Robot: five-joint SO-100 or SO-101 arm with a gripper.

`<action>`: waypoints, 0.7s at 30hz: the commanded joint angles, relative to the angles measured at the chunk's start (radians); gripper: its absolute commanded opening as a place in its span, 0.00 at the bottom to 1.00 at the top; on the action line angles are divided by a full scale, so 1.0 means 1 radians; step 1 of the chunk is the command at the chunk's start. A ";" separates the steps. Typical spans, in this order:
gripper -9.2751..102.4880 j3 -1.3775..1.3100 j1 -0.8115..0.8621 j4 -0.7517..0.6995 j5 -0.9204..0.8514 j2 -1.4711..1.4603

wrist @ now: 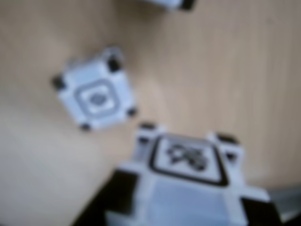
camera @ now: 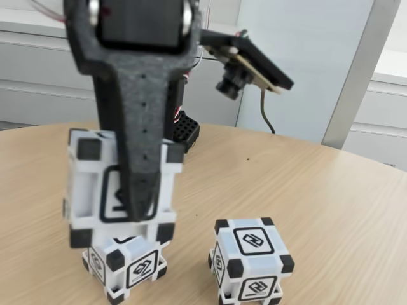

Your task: Stack cubes from left to right.

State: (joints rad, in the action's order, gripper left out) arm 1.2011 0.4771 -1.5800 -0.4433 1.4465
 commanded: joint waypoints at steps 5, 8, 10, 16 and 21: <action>0.25 -0.020 0.011 -0.155 -0.075 0.057; 0.25 -0.020 0.011 -0.141 -0.064 0.057; 0.25 -0.020 0.011 -0.141 -0.064 0.057; 0.25 -0.002 0.011 -0.143 -0.061 0.055; 0.25 0.077 0.011 -0.141 -0.081 0.055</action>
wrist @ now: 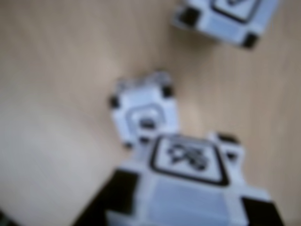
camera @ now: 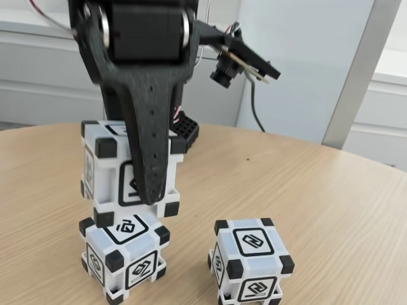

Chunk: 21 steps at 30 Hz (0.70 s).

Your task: Stack cubes from left to right.

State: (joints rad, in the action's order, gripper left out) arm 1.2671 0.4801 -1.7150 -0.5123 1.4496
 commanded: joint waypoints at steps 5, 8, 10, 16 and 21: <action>0.25 0.049 0.008 -0.006 -0.028 0.046; 0.25 0.058 0.008 -0.005 -0.037 0.034; 0.25 0.066 0.008 -0.005 -0.037 0.034; 0.25 0.092 0.031 -0.003 -0.021 0.034; 0.25 0.092 0.054 -0.002 -0.032 0.031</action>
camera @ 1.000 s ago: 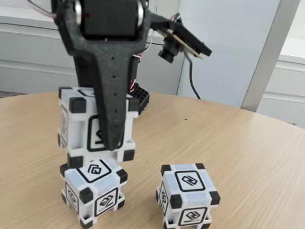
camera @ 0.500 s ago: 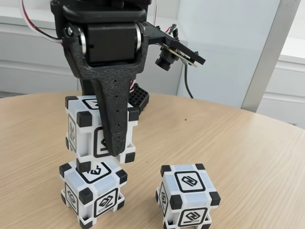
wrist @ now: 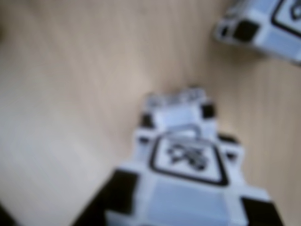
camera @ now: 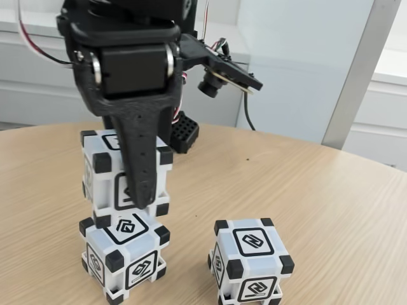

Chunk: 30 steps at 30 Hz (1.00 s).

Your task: Stack cubes from left to right.

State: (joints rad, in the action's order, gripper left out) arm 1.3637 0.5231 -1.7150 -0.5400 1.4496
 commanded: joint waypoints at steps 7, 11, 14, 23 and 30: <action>0.25 -0.005 0.012 0.117 0.048 -0.026; 0.25 -0.005 0.012 0.123 0.029 -0.083; 0.25 -0.005 0.011 0.114 0.023 -0.100; 0.24 -0.003 -0.005 0.107 0.032 -0.081; 0.24 -0.011 0.000 0.011 -0.014 -0.080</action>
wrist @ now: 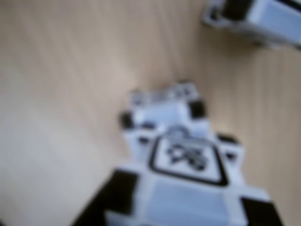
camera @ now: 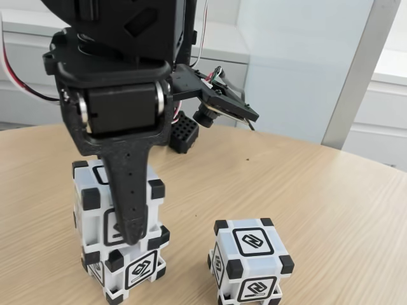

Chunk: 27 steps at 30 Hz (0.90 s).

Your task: Stack cubes from left to right.

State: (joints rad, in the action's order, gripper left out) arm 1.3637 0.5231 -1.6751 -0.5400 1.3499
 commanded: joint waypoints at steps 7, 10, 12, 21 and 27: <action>0.24 -0.008 0.002 -0.031 -0.015 0.020; 0.24 -0.008 0.011 -0.029 -0.011 0.020; 0.24 -0.008 0.011 -0.028 -0.008 0.018; 0.32 -0.018 0.011 -0.028 0.000 0.018; 0.38 -0.018 0.011 -0.028 -0.002 0.018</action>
State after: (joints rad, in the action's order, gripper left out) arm 1.3652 0.5262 -1.6997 -0.5430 1.3499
